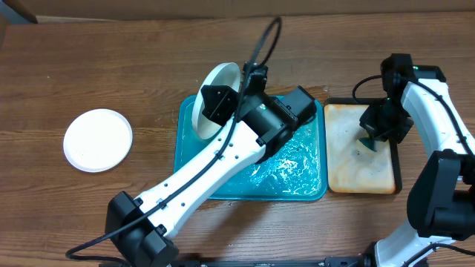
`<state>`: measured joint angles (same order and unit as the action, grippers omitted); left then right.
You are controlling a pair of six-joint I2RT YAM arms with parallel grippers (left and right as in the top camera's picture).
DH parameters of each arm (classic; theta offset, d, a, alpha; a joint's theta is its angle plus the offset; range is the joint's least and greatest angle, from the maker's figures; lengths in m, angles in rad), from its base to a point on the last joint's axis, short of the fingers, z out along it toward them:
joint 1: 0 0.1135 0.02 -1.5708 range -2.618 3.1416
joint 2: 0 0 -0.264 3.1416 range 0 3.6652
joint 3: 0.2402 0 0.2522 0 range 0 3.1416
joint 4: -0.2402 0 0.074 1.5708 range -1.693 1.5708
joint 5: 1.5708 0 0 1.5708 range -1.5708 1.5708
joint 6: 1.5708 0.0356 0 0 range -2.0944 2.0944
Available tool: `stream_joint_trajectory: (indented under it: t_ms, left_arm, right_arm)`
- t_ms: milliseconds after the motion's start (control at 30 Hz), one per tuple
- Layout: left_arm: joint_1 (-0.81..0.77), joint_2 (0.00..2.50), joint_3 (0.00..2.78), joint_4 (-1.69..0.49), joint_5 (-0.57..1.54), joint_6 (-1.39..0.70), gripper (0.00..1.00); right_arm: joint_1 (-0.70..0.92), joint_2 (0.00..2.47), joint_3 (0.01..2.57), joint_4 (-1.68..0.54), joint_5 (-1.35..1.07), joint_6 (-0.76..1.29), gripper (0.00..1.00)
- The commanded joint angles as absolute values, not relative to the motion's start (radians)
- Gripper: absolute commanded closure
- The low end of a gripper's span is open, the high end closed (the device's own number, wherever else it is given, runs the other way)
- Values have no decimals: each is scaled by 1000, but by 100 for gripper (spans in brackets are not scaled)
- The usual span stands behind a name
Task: Clean dirty plates on tray and stack at the side
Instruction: 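Lift the white plate upright off the teal tray with the left gripper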
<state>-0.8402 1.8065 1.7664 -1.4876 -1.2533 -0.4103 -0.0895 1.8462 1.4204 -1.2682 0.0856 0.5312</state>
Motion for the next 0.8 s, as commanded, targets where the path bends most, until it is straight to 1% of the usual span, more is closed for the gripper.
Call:
stream_joint_trajectory:
  t_ms: [0,767]
  left_arm:
    - [-852,1806,1795,-1479,-1374,-372,96]
    - [-859,1806,1795,-1476,-1378,-336,96]
  right_arm:
    - [-93,1837,1418,-1264,88,547,96]
    - [-93,1837,1418,-1258,72,547,96]
